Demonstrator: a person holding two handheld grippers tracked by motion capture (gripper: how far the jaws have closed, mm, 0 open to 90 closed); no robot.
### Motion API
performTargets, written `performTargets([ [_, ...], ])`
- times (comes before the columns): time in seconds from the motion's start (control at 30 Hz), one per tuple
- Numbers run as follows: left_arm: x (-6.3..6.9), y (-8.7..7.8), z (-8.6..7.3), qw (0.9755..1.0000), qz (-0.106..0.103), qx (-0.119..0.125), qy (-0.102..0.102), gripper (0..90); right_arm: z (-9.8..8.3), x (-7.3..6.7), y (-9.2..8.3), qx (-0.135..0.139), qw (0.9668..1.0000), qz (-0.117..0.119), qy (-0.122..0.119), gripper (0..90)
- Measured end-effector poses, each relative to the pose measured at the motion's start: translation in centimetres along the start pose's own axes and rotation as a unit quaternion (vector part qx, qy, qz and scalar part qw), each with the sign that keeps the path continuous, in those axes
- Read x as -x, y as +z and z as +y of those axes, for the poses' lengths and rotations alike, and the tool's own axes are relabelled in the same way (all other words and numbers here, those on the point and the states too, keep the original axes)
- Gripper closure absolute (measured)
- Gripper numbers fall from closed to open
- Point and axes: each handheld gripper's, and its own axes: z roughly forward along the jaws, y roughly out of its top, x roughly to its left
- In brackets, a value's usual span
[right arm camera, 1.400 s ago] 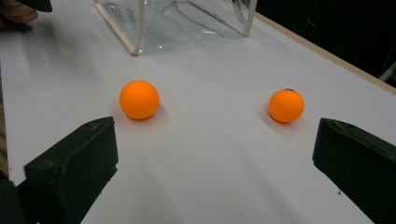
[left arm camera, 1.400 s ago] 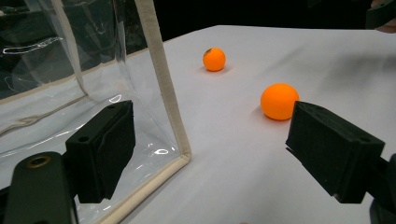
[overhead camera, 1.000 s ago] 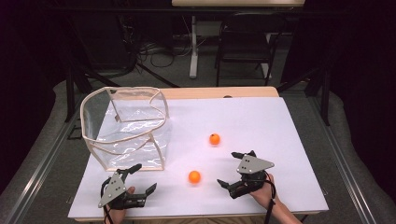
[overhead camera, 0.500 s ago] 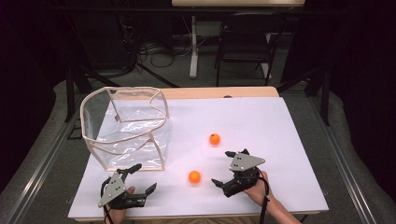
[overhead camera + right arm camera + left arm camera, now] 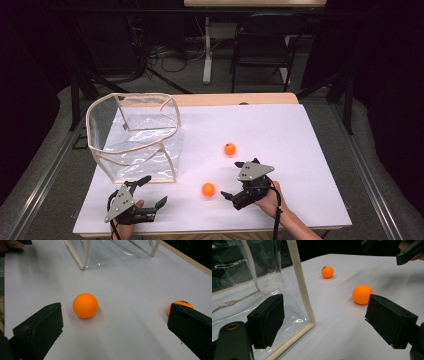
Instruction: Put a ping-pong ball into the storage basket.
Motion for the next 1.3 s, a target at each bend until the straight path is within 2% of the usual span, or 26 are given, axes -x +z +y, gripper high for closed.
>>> performTargets([
  [1.3,0.0,0.1,0.0,1.0000,-0.002,0.001,0.001,15.5,1.7,-0.8,3.4,-0.041,0.9983,0.040,-0.010,0.0],
])
